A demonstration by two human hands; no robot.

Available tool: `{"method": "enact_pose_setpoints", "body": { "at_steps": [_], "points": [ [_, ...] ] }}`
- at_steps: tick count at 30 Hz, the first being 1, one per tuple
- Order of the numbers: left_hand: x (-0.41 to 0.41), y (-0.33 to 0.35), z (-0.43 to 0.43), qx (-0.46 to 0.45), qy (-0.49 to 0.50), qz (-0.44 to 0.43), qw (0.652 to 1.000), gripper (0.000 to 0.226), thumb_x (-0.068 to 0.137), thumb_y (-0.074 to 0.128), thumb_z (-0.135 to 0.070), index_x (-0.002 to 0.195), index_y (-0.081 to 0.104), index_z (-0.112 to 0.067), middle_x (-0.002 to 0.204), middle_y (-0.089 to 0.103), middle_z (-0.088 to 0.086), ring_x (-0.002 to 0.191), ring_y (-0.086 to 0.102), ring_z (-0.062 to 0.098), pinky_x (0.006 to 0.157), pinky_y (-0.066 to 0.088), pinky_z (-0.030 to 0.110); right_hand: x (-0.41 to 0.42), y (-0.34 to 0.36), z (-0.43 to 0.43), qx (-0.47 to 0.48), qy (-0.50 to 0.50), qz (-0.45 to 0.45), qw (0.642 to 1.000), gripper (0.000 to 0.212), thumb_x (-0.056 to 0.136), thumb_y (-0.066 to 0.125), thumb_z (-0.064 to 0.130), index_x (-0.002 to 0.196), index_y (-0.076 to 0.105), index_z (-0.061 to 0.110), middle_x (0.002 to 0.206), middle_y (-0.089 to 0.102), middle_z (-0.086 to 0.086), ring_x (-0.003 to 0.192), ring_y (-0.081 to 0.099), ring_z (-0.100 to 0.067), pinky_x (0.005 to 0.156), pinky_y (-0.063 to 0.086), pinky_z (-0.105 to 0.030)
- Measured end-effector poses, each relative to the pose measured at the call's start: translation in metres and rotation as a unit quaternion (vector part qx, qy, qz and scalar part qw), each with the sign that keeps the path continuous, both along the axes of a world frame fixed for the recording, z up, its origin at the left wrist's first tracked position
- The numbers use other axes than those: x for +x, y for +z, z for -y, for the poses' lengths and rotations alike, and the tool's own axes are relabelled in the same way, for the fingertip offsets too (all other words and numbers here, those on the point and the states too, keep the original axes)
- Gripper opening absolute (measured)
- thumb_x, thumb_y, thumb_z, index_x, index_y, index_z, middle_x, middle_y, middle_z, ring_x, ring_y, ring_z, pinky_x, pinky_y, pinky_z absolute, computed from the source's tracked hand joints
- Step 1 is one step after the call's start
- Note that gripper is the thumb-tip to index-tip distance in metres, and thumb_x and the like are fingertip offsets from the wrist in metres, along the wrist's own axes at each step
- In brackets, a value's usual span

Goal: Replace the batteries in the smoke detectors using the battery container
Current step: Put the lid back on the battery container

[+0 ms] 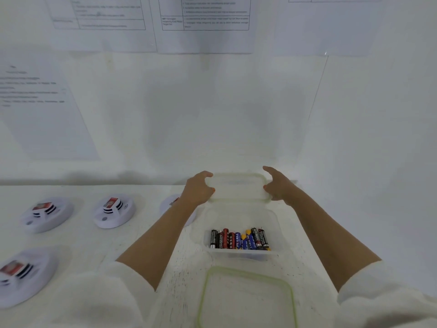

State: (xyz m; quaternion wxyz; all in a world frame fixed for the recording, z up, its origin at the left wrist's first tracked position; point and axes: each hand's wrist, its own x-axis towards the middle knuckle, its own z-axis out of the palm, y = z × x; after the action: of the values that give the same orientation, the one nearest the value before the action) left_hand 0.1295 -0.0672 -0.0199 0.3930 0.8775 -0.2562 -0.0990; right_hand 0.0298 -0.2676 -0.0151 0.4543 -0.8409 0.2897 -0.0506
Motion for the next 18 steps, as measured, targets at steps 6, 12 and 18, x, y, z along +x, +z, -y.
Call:
{"method": "enact_pose_setpoints", "body": {
  "at_steps": [6, 12, 18],
  "points": [
    [-0.011, 0.005, 0.008, 0.029, -0.153, 0.05, 0.986, 0.063, 0.082, 0.07, -0.027, 0.137, 0.041, -0.024, 0.15, 0.031, -0.002, 0.139, 0.026, 0.016, 0.109, 0.019, 0.027, 0.01, 0.005, -0.013, -0.196, 0.093, -0.051, 0.975, 0.068, 0.09, 0.036, 0.004, 0.148, 0.012, 0.031, 0.153, 0.024, -0.004, 0.139, 0.027, -0.023, 0.115, 0.018, -0.04],
    [-0.004, 0.0, 0.01, 0.056, -0.215, 0.043, 0.974, 0.07, 0.072, 0.079, -0.03, 0.134, 0.046, -0.028, 0.142, 0.044, -0.007, 0.132, 0.036, 0.01, 0.102, 0.021, 0.021, 0.027, -0.01, -0.015, -0.232, 0.173, -0.043, 0.956, 0.05, 0.1, 0.03, 0.022, 0.147, 0.015, 0.032, 0.154, 0.021, 0.0, 0.143, 0.012, -0.016, 0.115, -0.003, -0.04],
    [0.005, 0.006, 0.011, 0.078, -0.242, 0.068, 0.965, 0.073, 0.072, 0.079, -0.029, 0.137, 0.043, -0.028, 0.139, 0.048, -0.007, 0.129, 0.04, 0.008, 0.102, 0.024, 0.022, 0.036, -0.01, -0.015, -0.258, 0.172, -0.034, 0.95, 0.051, 0.098, 0.037, 0.028, 0.146, 0.02, 0.027, 0.15, 0.031, -0.005, 0.138, 0.023, -0.025, 0.111, 0.019, -0.038]
  ]
}}
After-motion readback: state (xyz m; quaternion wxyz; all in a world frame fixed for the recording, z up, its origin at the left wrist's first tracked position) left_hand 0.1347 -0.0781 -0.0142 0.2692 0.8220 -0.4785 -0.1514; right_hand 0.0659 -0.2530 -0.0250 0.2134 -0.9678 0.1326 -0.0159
